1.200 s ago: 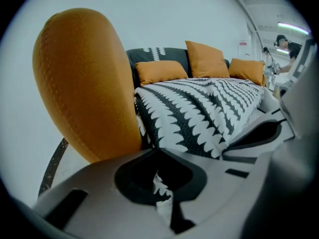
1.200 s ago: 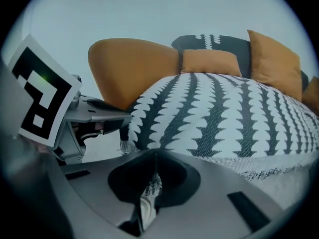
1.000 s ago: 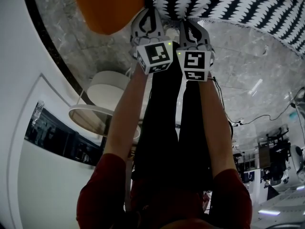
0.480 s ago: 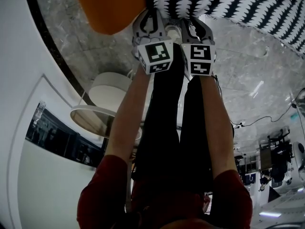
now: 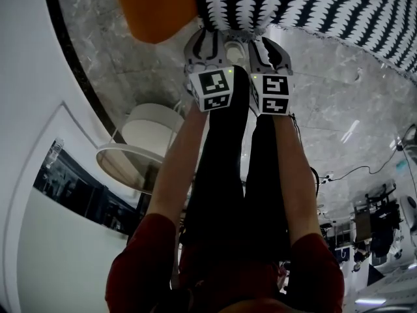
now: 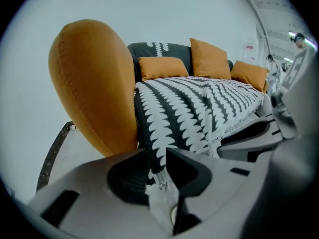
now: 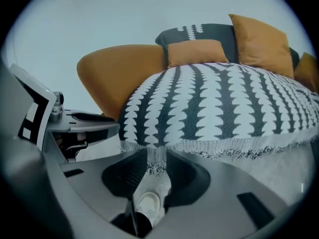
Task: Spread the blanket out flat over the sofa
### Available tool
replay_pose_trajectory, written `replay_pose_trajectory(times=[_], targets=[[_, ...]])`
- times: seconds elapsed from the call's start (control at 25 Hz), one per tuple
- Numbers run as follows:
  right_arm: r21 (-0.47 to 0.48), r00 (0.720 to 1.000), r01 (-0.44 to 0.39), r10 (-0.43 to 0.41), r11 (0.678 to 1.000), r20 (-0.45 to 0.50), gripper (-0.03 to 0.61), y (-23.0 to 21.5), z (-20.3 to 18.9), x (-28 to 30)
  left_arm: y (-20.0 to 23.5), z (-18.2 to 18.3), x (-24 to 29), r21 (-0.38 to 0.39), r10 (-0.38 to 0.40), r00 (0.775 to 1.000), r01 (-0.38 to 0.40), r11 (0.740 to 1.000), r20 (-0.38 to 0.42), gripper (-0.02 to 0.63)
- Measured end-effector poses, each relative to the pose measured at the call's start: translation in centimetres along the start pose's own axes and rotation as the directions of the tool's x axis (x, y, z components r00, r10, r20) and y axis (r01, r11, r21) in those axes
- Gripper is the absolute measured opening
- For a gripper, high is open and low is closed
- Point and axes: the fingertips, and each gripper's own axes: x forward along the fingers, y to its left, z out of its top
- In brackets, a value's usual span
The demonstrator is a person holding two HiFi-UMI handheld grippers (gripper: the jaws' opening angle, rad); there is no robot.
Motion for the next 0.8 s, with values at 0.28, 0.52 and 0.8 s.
replay_pose_trajectory(times=[0.28, 0.52, 0.8], targets=[[0.002, 0.996, 0.020, -0.020, 1.000, 0.083, 0.126, -1.6, 2.8, -4.9, -3.1, 2.7, -3.3, -0.009, -0.012, 0.999, 0.012, 1.000, 0.031, 0.095], [0.006, 0.980, 0.065, -0.065, 0.998, 0.190, 0.126, -3.9, 7.3, -10.4, -5.2, 8.2, -6.4, -0.039, -0.020, 0.994, 0.025, 0.999, 0.112, 0.095], [0.028, 0.920, 0.119, -0.121, 0.992, 0.372, 0.126, -7.7, 14.6, -21.0, -9.5, 18.6, -13.1, -0.032, -0.031, 0.966, 0.040, 0.999, 0.255, 0.095]])
